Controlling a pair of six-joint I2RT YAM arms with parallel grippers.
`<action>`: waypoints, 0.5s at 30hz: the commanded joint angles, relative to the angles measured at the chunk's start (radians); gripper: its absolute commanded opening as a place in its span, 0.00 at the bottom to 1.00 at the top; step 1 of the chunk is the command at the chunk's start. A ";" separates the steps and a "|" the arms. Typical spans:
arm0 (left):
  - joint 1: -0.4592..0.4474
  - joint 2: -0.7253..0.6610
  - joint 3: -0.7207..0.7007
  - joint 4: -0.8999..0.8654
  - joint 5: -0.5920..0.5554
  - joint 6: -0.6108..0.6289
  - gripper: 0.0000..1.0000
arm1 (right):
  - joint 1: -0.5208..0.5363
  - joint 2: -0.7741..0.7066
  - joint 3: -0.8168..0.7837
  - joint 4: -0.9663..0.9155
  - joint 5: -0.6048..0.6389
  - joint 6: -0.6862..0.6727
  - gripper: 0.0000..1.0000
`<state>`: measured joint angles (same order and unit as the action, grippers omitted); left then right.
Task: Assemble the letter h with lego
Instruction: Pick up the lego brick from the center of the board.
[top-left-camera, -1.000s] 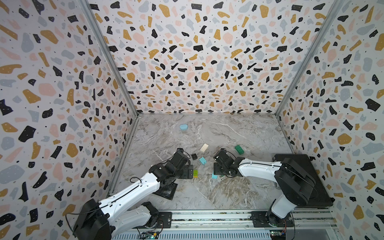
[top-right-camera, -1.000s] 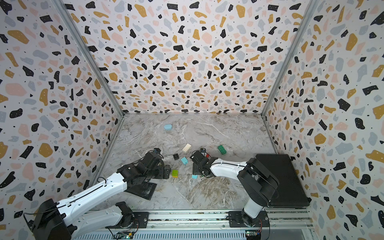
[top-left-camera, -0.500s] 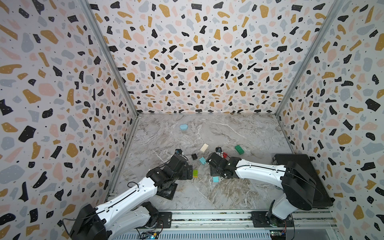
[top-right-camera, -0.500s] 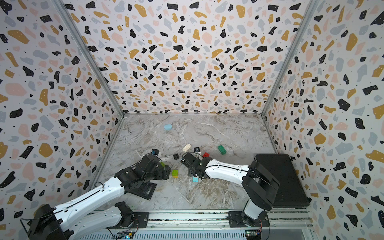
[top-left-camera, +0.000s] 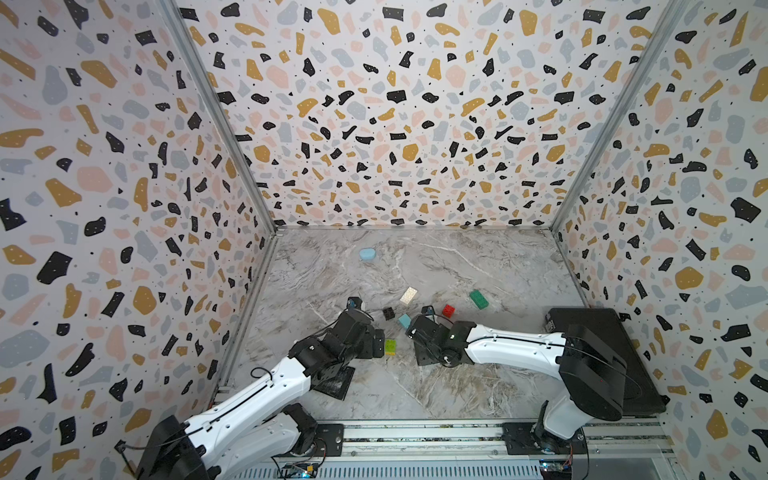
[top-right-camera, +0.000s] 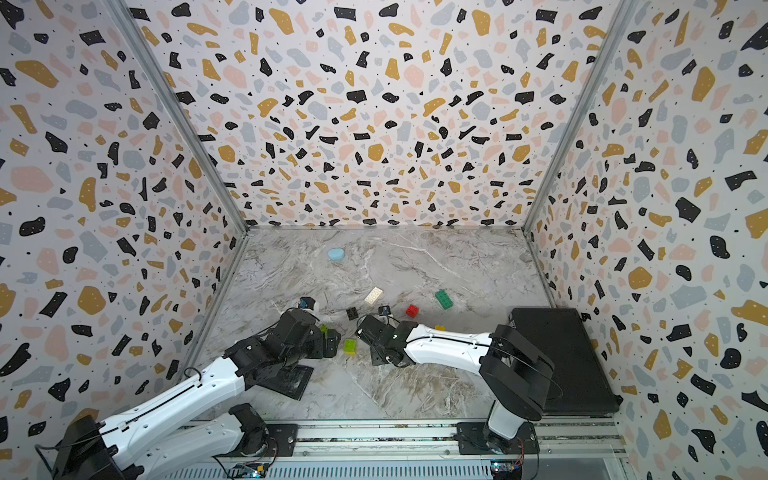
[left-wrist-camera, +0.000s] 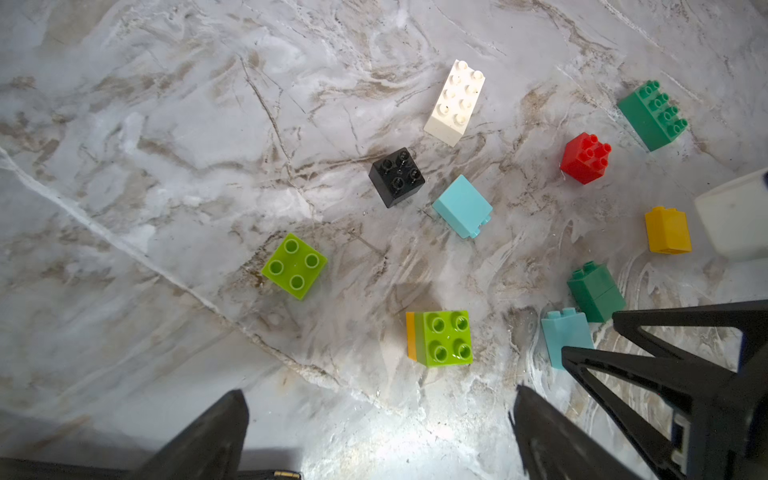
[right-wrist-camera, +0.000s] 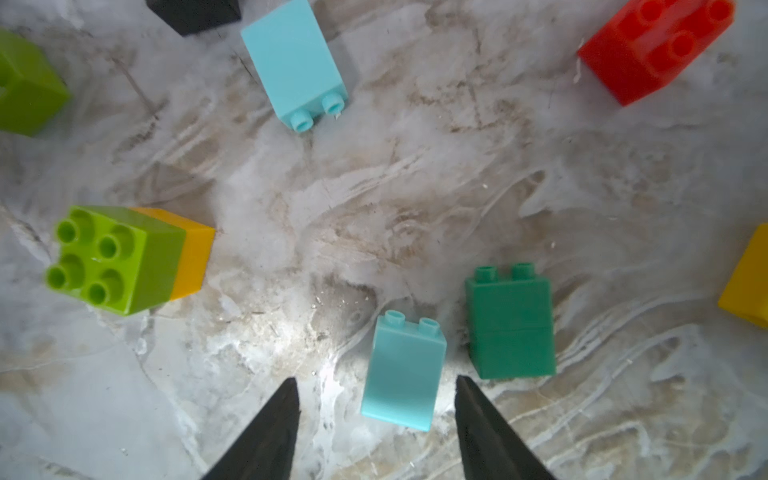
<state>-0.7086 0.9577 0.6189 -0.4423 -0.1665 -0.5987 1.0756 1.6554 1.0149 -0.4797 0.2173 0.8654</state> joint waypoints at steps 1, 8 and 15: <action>0.000 -0.007 -0.006 0.013 -0.014 -0.001 0.99 | 0.004 0.031 -0.004 -0.029 -0.019 0.009 0.61; 0.000 -0.028 -0.012 0.009 -0.027 0.002 0.99 | 0.004 0.057 0.003 -0.043 0.007 0.011 0.61; 0.000 -0.031 -0.013 0.011 -0.026 0.005 0.99 | 0.003 0.077 0.004 -0.031 -0.001 -0.003 0.49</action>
<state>-0.7086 0.9375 0.6151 -0.4438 -0.1772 -0.5980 1.0756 1.7256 1.0142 -0.4862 0.2089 0.8658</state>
